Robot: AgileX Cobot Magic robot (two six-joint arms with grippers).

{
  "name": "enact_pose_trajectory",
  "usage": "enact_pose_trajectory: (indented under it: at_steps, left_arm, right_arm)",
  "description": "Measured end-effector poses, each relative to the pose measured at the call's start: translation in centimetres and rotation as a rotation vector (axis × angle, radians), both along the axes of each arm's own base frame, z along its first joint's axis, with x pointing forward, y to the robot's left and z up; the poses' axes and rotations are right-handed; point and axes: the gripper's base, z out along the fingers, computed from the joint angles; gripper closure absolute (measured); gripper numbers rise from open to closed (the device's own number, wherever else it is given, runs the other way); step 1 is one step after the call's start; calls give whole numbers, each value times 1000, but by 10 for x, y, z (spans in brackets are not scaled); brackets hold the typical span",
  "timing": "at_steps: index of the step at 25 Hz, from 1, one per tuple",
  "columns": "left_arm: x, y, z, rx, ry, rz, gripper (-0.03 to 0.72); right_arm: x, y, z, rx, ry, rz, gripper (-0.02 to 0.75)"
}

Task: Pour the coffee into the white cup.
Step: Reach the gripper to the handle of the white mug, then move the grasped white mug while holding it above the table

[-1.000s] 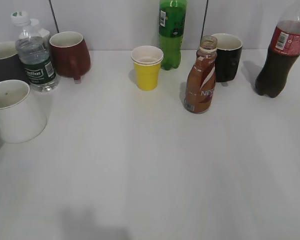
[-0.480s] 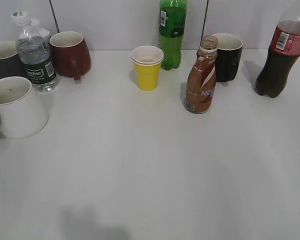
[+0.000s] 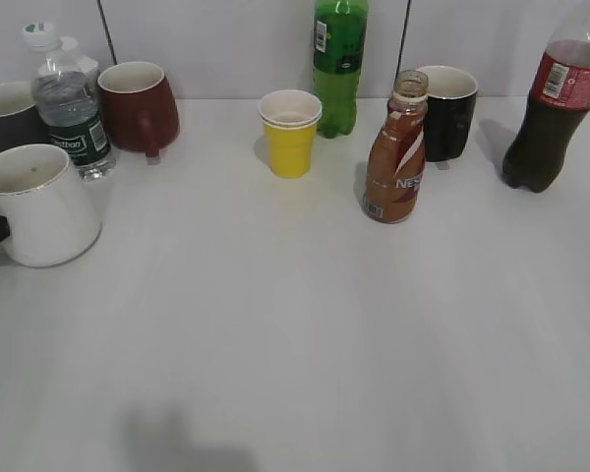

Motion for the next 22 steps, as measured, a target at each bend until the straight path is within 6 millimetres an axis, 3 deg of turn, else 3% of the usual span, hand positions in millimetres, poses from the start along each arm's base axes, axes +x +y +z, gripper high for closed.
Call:
enact_pose_trajectory:
  at_steps: [6,14,18,22]
  left_arm:
    - [0,-12,5,21,-21,-161,648]
    - [27,-28,30,-37,-85,-392,649]
    - [40,-51,33,-87,-91,-521,649]
    - [41,-78,23,-91,-51,-653,649]
  right_arm:
    - [0,0,0,0,0,0,168]
    - [0,0,0,0,0,0,168]
    - [0,0,0,0,0,0,168]
    - [0,0,0,0,0,0,168]
